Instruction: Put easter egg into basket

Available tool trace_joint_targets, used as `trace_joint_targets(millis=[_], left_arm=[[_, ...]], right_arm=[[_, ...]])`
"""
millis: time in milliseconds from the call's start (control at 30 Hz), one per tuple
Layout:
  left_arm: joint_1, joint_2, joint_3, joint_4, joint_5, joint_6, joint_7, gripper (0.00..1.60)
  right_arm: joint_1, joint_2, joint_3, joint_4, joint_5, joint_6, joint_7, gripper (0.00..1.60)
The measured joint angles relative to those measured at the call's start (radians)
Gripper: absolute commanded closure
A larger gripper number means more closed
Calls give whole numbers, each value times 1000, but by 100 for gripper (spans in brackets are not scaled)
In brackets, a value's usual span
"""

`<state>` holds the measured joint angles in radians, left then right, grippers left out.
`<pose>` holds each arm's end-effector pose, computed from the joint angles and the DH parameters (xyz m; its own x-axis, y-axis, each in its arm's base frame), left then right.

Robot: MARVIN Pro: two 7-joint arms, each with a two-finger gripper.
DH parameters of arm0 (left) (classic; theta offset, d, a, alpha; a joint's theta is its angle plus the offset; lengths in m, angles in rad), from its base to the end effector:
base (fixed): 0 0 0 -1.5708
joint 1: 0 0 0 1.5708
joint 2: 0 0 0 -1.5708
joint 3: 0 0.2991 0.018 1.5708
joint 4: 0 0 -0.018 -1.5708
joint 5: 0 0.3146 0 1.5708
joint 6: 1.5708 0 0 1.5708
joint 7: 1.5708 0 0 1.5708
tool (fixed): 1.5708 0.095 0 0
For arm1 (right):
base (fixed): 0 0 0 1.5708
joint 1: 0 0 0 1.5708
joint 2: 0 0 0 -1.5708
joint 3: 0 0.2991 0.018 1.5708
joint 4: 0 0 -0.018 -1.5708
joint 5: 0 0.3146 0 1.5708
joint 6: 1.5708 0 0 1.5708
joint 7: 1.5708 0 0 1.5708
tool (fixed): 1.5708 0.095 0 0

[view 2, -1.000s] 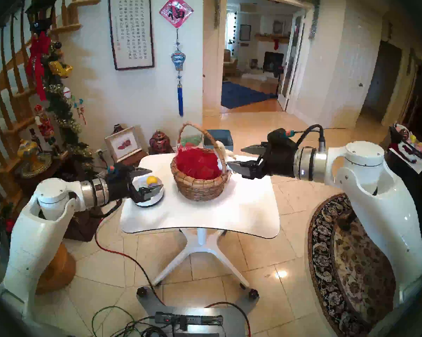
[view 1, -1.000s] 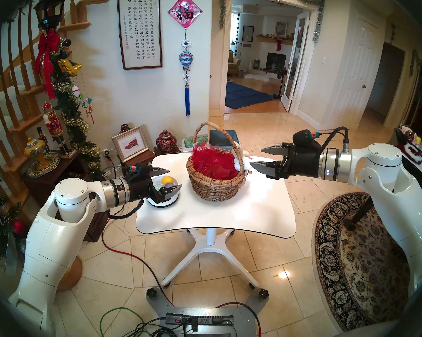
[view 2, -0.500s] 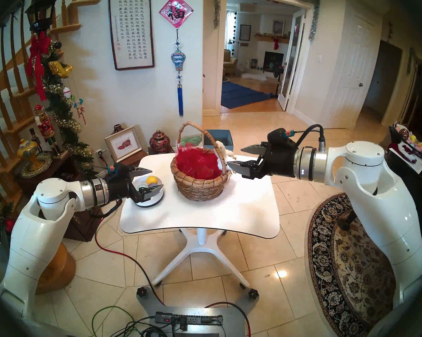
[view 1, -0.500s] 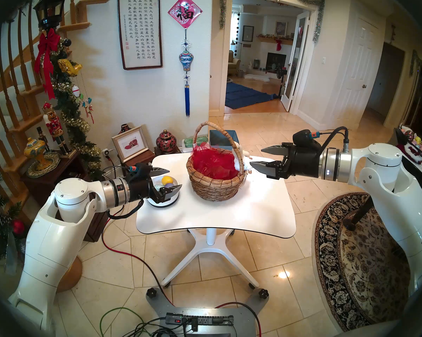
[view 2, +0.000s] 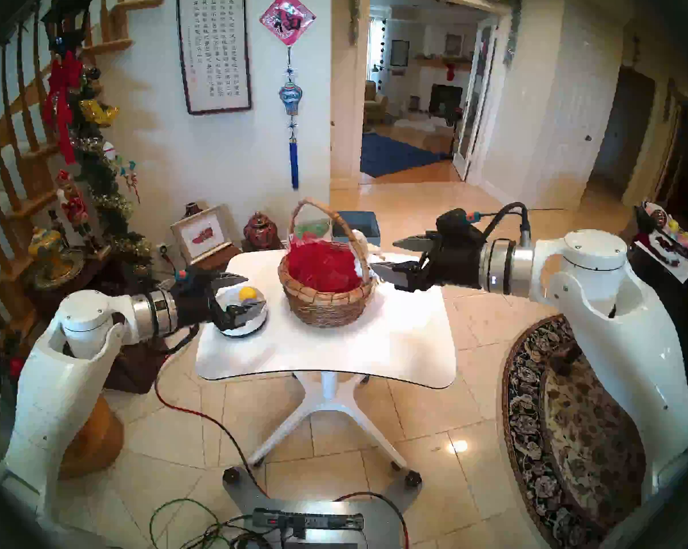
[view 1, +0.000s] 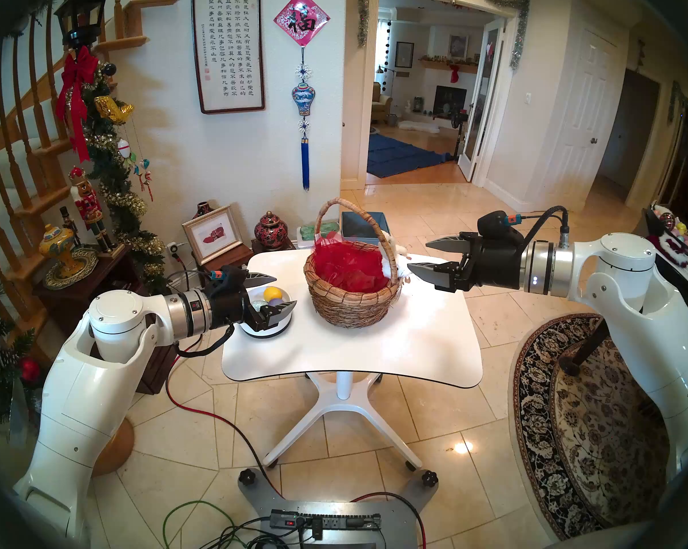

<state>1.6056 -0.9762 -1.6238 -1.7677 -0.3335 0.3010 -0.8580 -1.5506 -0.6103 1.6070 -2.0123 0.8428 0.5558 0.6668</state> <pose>0.3823 0.0889 -0.2401 0.1308 -0.2646 0.9554 -0.7649 -0.6400 -0.0725 0.3646 -0.0812 -0.1171 0.1932 0.2354 0.9525 0.8083 -0.5884 -0.0185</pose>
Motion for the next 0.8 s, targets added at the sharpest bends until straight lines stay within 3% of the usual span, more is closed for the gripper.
trace_joint_targets(millis=[533, 800], left_arm=[[-46, 23, 3, 73, -7, -57, -70, 0], [-103, 50, 50, 120, 6, -79, -124, 0]], right_arm=[[0, 3, -1, 0, 3, -1, -1, 0], [0, 4, -1, 0, 4, -2, -1, 0]])
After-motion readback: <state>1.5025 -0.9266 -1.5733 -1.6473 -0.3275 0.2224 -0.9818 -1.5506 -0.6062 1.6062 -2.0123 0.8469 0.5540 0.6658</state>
